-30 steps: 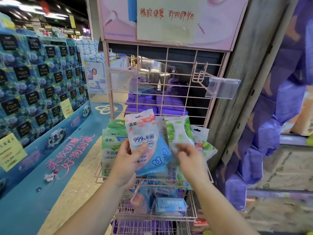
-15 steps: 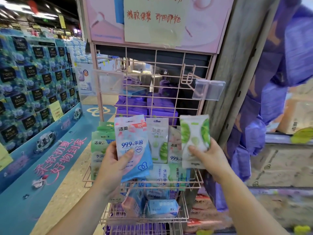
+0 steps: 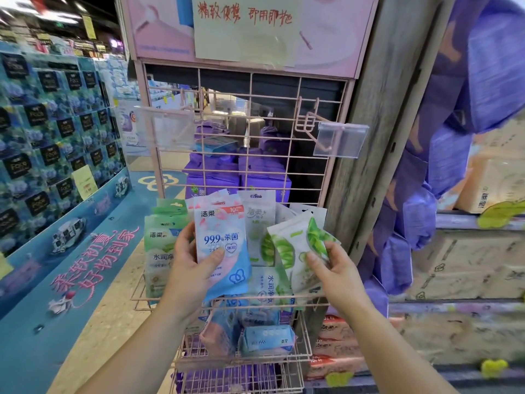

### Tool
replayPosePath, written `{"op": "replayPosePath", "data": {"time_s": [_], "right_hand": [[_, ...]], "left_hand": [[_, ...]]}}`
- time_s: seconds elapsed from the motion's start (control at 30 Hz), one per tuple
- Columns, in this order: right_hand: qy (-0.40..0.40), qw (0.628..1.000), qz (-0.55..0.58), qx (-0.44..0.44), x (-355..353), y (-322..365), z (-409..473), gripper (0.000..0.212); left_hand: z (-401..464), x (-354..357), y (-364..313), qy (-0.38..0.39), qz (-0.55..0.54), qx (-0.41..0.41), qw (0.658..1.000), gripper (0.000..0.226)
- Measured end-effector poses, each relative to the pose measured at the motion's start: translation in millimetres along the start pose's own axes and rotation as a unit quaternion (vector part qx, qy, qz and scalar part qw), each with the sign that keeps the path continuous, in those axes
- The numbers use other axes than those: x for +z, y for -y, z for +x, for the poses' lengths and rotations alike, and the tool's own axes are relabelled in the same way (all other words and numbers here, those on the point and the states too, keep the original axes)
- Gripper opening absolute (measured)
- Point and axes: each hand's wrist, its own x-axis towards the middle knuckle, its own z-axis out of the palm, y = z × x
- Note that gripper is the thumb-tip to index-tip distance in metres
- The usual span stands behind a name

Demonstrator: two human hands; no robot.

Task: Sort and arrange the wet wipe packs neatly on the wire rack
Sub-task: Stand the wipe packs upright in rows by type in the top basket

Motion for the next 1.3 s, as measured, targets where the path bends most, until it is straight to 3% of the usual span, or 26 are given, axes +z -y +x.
{"op": "replayPosePath", "data": {"time_s": [0.07,0.13,0.27,0.4,0.53,0.67,0.73,0.83,0.9,0.97,1.07,1.17,1.3], "right_hand": [[-0.002,1.0,-0.015,0.012,0,-6,2,0.016],[-0.022,0.999,-0.039,0.015,1,-10,3,0.024],[-0.081,0.996,0.031,-0.023,8,-5,3,0.012],[-0.089,0.995,0.036,-0.04,6,5,6,0.017],[-0.036,0.992,-0.118,0.032,-3,-13,5,0.027],[-0.096,0.953,-0.278,0.079,-7,-28,-7,0.054],[-0.159,0.948,-0.268,0.069,-6,-17,-12,0.045],[-0.244,0.947,-0.205,-0.04,6,7,-21,0.018],[-0.179,0.962,-0.176,-0.108,22,22,-24,0.015],[-0.055,0.961,-0.236,-0.134,42,34,-22,0.013],[0.102,0.907,-0.396,-0.101,69,36,-9,0.038],[0.148,0.852,-0.495,-0.079,86,28,-1,0.047],[0.15,0.824,-0.542,-0.068,95,22,0,0.04]], "left_hand": [[0,-2,0,0.006,-0.006,0.001,1.0,0.083],[0,-3,-2,0.002,-0.009,-0.002,1.0,0.087],[-3,-3,-8,0.013,0.018,0.001,1.0,0.049],[-4,-3,-8,0.002,0.01,-0.009,1.0,0.045],[-3,-4,-5,-0.014,-0.01,-0.019,1.0,0.057],[-3,-6,-2,-0.013,-0.013,-0.024,1.0,0.061],[-2,-5,-1,-0.011,-0.013,-0.031,0.999,0.061],[-2,-4,0,-0.009,-0.006,-0.034,0.999,0.062],[-3,-3,-2,-0.006,0.003,-0.031,0.999,0.056],[-4,-3,-5,0.001,0.013,-0.027,1.0,0.044],[-7,-7,-10,0.003,0.022,-0.016,1.0,0.03],[-9,-19,-18,-0.003,0.025,-0.009,1.0,0.03],[-11,-35,-21,-0.017,0.019,0.004,1.0,0.029]]}}
